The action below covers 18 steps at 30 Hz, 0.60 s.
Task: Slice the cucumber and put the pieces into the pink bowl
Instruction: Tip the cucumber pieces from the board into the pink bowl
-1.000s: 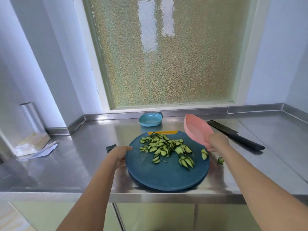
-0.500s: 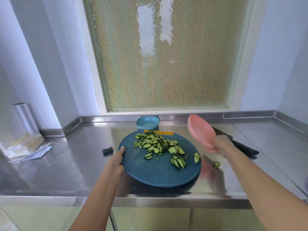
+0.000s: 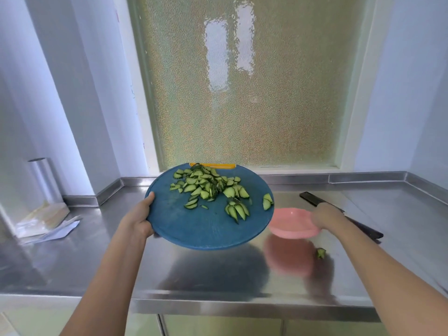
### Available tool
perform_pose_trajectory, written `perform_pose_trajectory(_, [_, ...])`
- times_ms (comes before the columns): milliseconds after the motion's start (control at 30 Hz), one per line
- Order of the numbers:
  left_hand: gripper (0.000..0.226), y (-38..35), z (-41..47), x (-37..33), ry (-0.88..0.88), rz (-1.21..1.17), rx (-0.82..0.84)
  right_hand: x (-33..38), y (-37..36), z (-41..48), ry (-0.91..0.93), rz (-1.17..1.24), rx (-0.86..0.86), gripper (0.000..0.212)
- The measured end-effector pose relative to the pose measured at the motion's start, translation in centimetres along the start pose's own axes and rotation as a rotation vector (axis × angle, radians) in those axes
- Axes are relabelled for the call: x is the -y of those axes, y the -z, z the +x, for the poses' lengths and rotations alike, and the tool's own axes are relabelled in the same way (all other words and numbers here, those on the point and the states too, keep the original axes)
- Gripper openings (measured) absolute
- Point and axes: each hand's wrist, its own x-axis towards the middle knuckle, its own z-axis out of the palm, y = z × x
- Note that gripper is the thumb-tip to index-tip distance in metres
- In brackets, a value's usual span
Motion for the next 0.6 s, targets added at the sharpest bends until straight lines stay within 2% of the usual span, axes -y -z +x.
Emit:
perform_pose_trajectory(67, [0.031,0.4,0.1,-0.3,-0.012,0.008,0.02,0.6,-1.1,-0.1,0.071,-0.029,0.051,0.019])
perform_pose_trajectory(133, [0.03,0.6,0.0,-0.4,-0.009,0.0,0.049,1.1,-2.2,-0.4,0.109,-0.071,0.1,0.028])
perform_pose_trajectory(200, [0.032,0.6,-0.2,-0.1,-0.017,-0.002,0.071,1.3,-2.9,-0.4,0.111,-0.126,0.145,0.027])
perform_pose_trajectory(267, [0.031,0.6,-0.1,0.0,-0.007,-0.01,0.079,1.4,-3.0,0.2,0.138,-0.133,0.097,0.023])
perform_pose_trajectory(300, [0.031,0.7,0.0,0.0,-0.004,-0.004,0.09,1.4,-2.8,0.4,0.163,-0.032,0.013,0.026])
perform_pose_trajectory(367, [0.03,0.6,0.2,-0.1,0.007,0.005,0.115,2.0,-1.7,0.5,0.169,0.464,-0.064,0.036])
perform_pose_trajectory(400, [0.029,0.5,0.4,-0.1,0.019,0.005,0.121,2.5,-1.0,0.5,0.164,0.77,0.028,0.044])
perform_pose_trajectory(433, [0.029,0.4,0.7,-0.2,0.033,0.009,0.129,3.2,-0.3,0.2,0.157,1.016,0.203,0.047])
perform_pose_trajectory(500, [0.03,-0.5,0.9,-0.3,0.067,0.014,0.173,4.2,0.8,-0.8,0.161,1.229,0.448,0.039])
perform_pose_trajectory(533, [0.031,-1.1,0.6,-0.4,0.08,0.002,0.206,4.5,1.1,-1.1,0.152,1.272,0.491,0.029])
perform_pose_trajectory(600, [0.027,-2.6,0.1,-0.5,0.055,-0.041,0.273,4.7,1.5,-1.1,0.09,1.35,0.471,0.02])
